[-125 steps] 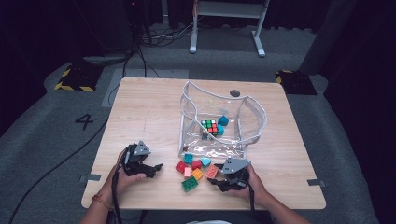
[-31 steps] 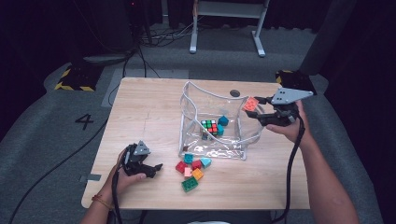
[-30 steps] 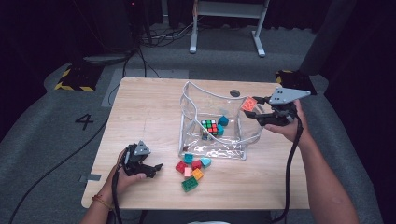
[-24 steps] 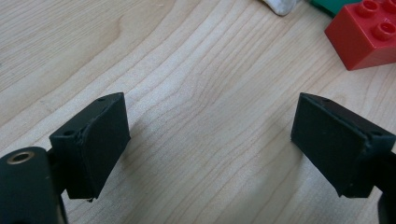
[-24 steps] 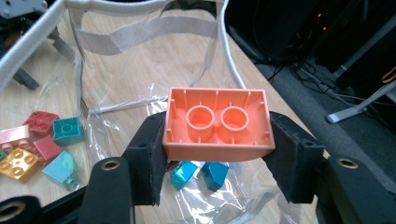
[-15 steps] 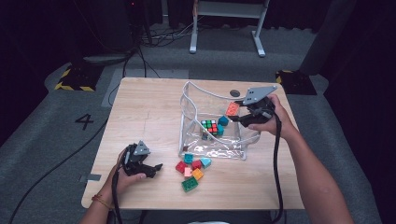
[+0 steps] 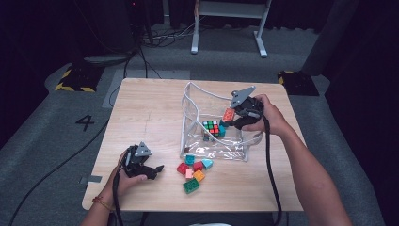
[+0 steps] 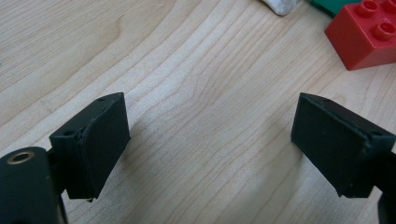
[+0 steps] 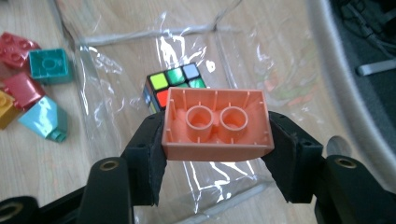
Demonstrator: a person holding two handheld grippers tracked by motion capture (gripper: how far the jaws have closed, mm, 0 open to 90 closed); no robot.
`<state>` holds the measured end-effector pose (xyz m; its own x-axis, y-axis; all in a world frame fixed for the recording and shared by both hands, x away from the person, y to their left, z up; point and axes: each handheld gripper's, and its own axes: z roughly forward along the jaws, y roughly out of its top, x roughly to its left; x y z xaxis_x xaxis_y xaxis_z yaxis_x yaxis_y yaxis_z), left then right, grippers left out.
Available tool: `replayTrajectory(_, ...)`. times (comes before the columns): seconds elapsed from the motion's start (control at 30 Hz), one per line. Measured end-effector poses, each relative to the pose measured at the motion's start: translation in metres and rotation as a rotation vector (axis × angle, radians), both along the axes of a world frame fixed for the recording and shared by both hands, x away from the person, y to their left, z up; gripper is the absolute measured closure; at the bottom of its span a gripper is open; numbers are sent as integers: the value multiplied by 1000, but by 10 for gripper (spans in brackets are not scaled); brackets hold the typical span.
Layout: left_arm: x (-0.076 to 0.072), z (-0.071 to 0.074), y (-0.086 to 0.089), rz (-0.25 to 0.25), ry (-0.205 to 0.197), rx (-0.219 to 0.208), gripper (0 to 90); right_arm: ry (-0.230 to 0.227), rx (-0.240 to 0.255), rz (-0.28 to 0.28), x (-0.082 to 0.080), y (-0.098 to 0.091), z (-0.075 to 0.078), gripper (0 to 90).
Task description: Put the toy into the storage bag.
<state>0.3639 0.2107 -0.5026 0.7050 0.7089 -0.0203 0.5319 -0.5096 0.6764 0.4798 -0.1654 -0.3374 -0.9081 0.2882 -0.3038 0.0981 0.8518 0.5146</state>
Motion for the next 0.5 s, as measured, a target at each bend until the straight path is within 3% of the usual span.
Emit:
replayTrajectory(0.2,0,0,0,-1,-1,1,116,44,-89,-24,5,-2,-6,430)
replayTrajectory(0.5,0,0,0,-1,-1,1,116,59,-194,-98,13,-26,-13,430)
